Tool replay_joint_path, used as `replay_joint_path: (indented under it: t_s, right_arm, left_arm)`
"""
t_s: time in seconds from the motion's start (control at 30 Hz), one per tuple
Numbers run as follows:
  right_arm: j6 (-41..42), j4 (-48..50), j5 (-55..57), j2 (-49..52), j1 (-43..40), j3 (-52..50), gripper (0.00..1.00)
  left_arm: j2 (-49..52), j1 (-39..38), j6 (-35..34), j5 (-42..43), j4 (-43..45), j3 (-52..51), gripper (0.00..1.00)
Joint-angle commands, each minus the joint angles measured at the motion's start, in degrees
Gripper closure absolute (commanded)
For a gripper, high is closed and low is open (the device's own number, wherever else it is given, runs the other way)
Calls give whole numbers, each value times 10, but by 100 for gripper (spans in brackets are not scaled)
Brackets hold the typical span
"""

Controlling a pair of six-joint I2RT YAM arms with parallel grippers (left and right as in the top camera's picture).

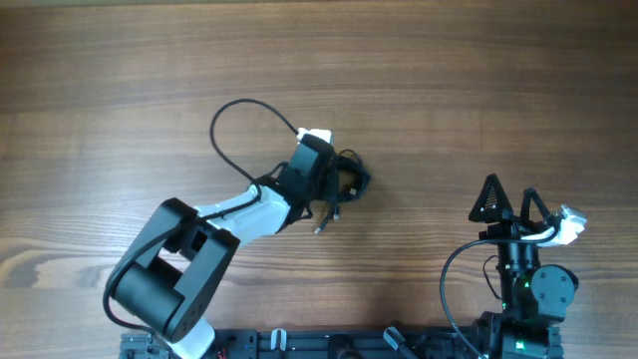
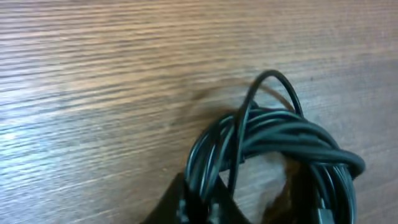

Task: Untangle cables
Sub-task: 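Lower the left gripper and grasp the black cable coil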

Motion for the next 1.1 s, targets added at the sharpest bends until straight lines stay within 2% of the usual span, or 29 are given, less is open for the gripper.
replay_joint_path:
  t_s: [0.0, 0.3, 1.07]
  right_arm:
    - [-6, 2, -9, 0, -2, 0, 0]
    - [-6, 2, -9, 0, -2, 0, 0]
    - [-6, 2, -9, 0, -2, 0, 0]
  left_arm:
    - [14, -5, 26, -10, -22, -13, 96]
    - [-65, -5, -37, 12, -42, -13, 96]
    - [-65, -5, -38, 12, -45, -13, 96]
